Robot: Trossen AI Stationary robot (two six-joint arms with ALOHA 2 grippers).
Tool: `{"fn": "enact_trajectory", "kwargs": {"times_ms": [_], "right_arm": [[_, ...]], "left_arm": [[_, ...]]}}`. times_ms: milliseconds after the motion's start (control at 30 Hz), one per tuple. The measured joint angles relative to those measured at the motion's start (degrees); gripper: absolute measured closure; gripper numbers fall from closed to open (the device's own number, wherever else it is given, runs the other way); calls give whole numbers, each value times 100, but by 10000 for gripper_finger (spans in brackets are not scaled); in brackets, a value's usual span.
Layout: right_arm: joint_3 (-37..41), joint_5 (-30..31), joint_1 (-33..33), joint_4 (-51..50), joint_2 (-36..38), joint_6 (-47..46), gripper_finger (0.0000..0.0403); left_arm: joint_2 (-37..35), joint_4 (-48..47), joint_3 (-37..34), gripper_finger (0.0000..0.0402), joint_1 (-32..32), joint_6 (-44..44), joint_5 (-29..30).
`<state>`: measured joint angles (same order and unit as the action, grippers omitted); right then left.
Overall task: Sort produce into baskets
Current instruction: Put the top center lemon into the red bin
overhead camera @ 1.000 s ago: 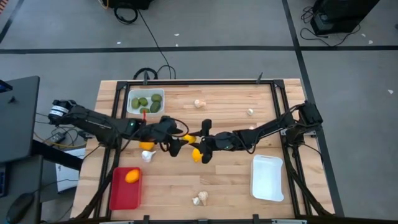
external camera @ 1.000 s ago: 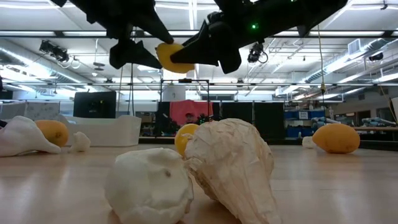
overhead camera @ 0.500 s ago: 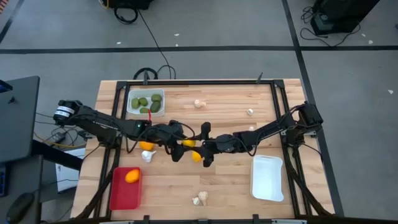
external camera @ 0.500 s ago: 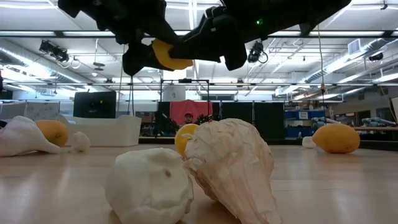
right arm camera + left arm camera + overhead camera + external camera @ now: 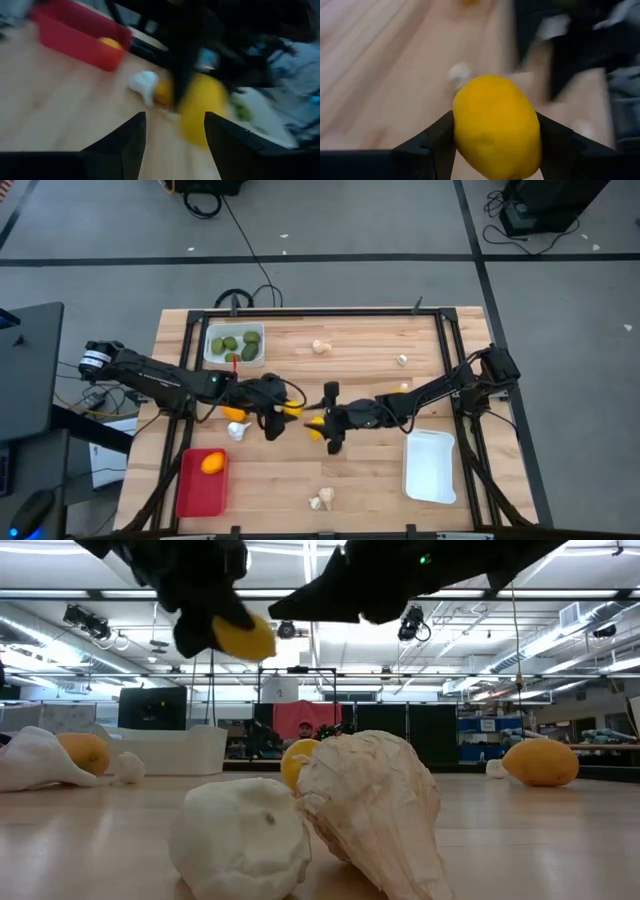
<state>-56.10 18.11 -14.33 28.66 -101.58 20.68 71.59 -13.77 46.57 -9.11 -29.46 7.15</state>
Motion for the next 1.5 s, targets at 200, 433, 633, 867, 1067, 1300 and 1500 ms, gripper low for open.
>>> {"fn": "enact_trajectory", "kwargs": {"times_ms": [200,433,633,867,1067,1300,1500], "right_arm": [[4,212,10,-224,0,-685,192],[17,804,183,-512,0,-1470,193],[50,758,413,-481,-2,-1594,193],[50,732,521,-484,-2,-1575,193],[50,732,538,-482,-2,-1563,193],[50,669,538,-515,-2,-1599,193],[50,577,538,-520,-2,-1752,193]], "left_arm": [[-598,-1662,15,179,-119,-382,42],[-873,-3735,10,178,-835,-1683,-1202],[-872,-4102,12,178,-1766,-2877,-2207],[-865,-4128,12,177,-2743,-4023,-2162],[-863,-4142,12,176,-3204,-4589,-2086],[-756,-3978,12,176,-3721,-4574,-1805],[-592,-3979,12,155,-3929,-4585,-1566]]}}
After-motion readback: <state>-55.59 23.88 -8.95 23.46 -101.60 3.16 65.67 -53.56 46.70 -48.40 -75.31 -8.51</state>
